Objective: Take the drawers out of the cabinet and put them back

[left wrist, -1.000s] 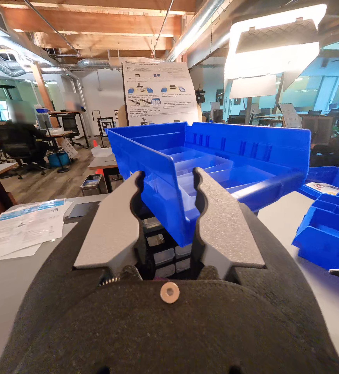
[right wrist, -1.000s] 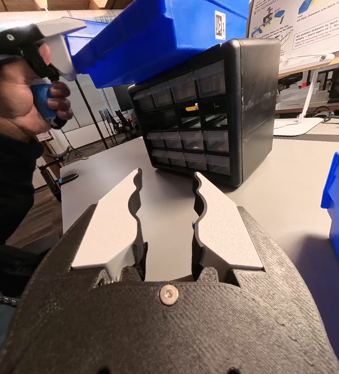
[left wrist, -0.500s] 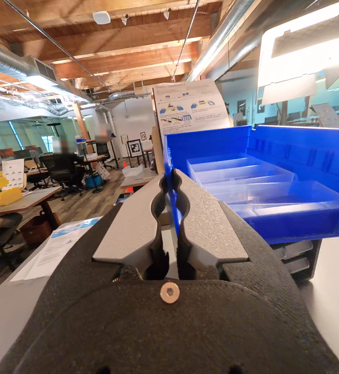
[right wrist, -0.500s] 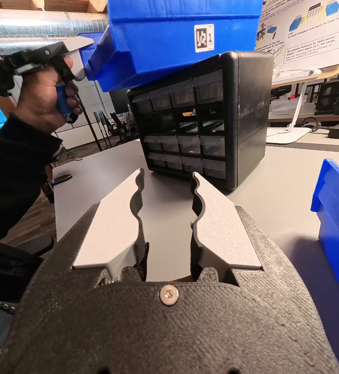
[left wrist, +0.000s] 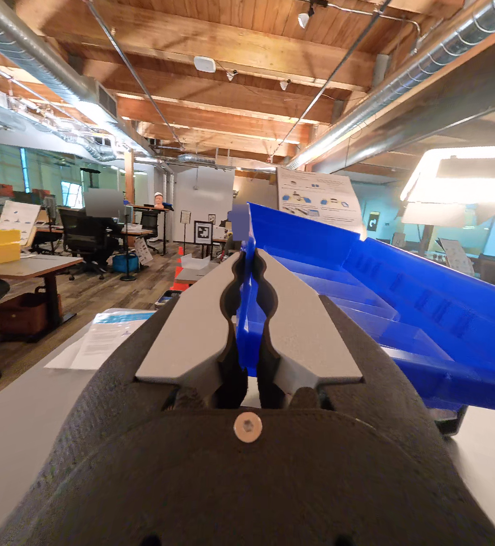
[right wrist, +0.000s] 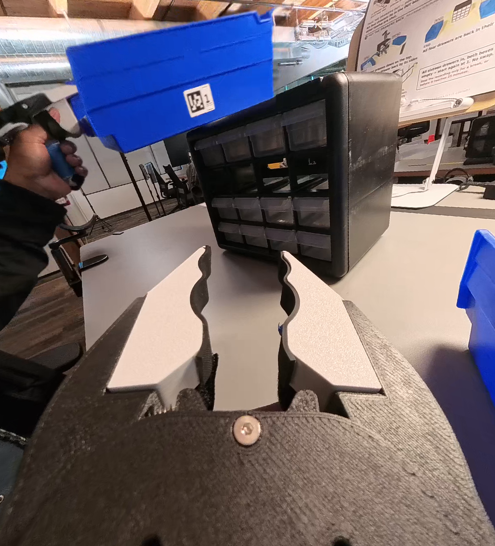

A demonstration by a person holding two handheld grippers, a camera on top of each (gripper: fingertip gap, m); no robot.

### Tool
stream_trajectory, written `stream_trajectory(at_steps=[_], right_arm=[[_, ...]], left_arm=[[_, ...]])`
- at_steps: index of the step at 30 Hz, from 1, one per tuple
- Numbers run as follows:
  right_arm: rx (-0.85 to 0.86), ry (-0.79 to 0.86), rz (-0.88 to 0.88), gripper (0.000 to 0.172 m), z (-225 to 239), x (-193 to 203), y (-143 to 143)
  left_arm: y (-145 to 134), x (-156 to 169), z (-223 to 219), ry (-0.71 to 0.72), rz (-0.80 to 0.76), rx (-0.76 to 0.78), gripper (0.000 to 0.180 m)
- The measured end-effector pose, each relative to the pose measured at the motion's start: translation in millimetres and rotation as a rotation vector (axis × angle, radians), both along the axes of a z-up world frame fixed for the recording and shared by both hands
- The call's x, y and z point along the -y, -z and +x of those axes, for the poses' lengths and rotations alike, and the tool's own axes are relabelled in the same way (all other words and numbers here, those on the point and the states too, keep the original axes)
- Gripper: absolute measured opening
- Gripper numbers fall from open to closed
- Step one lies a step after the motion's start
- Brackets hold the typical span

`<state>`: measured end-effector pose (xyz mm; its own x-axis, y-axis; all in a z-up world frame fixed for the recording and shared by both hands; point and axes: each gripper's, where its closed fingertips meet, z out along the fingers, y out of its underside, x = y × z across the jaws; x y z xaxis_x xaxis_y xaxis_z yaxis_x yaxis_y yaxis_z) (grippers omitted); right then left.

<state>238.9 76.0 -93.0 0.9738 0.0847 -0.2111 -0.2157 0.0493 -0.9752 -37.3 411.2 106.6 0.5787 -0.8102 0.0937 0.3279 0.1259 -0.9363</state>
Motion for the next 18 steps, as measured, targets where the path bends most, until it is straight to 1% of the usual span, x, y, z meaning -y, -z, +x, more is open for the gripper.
stream_trajectory(at_steps=[4,7,12,18], right_arm=[[-0.004,-0.001,-0.002,0.047,0.4,-0.3,0.4],[-0.007,-0.004,-0.006,0.047,0.3,-0.8,1.0],[-0.019,-0.013,-0.015,0.047,0.4,-2.0,2.3],[-0.020,-0.011,-0.011,0.047,0.7,-1.5,1.7]], left_arm=[[8.4,-25.2,-54.9,-0.072,-0.042,0.035,0.000],[23.8,-45.9,-90.8,-0.155,-0.057,-0.011,0.000],[71.4,-82.7,-128.5,-0.256,-0.129,-0.089,0.000],[137.5,-126.4,-141.0,-0.295,-0.227,-0.173,0.000]])
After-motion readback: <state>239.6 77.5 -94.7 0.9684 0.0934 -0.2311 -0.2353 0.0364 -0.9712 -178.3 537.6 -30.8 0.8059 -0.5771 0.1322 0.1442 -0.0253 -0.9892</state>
